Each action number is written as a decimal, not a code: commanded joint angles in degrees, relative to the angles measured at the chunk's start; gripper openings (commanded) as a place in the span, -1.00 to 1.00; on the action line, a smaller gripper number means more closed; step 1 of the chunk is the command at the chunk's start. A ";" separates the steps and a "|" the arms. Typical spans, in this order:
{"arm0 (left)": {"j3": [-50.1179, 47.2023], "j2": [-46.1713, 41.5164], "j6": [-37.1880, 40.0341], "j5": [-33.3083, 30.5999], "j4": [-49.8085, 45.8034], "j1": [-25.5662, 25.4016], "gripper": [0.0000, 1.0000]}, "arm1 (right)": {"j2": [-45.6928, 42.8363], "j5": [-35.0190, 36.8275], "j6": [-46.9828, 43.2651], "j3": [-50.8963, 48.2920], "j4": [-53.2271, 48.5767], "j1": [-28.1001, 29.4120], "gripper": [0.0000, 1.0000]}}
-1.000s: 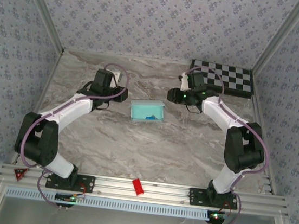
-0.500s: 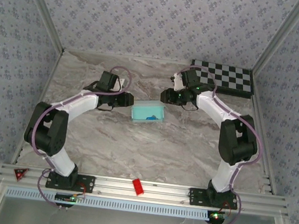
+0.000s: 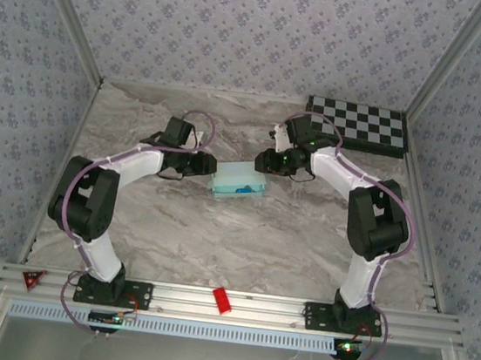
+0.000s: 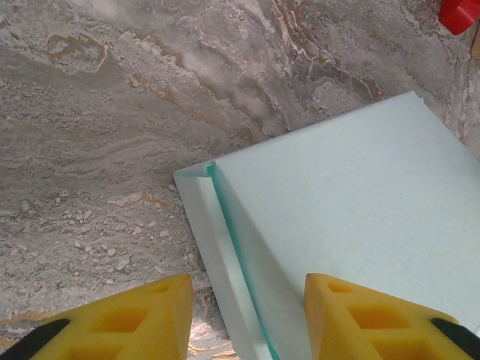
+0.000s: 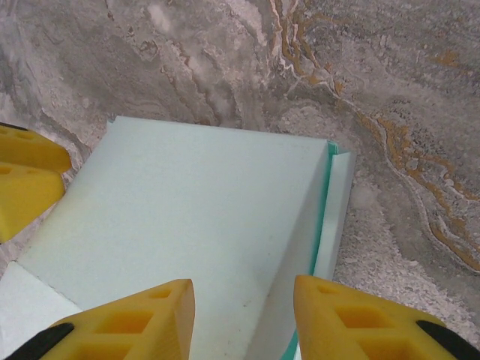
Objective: Fold the paper box
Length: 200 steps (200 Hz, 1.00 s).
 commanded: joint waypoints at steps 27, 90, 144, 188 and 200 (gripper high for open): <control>-0.41 2.05 0.03 -0.79 -1.62 -0.89 -0.14 | 1.69 3.73 -0.06 -1.64 -0.84 0.40 -0.21; -1.47 3.28 -0.73 -1.41 -1.15 -1.32 -0.15 | 3.61 5.76 -0.03 -1.83 -0.85 0.65 -0.23; -3.21 3.41 -2.64 -1.58 0.30 -1.69 -0.18 | 6.21 5.89 -0.11 -0.78 -1.20 0.97 -0.31; -5.19 2.24 -4.60 -1.72 0.46 -2.33 -0.24 | 8.21 7.85 -2.30 2.03 -3.78 1.41 -0.36; -6.33 1.53 -5.53 -2.00 1.07 -2.69 -0.25 | 8.79 8.67 -3.60 3.21 -4.89 1.61 -0.36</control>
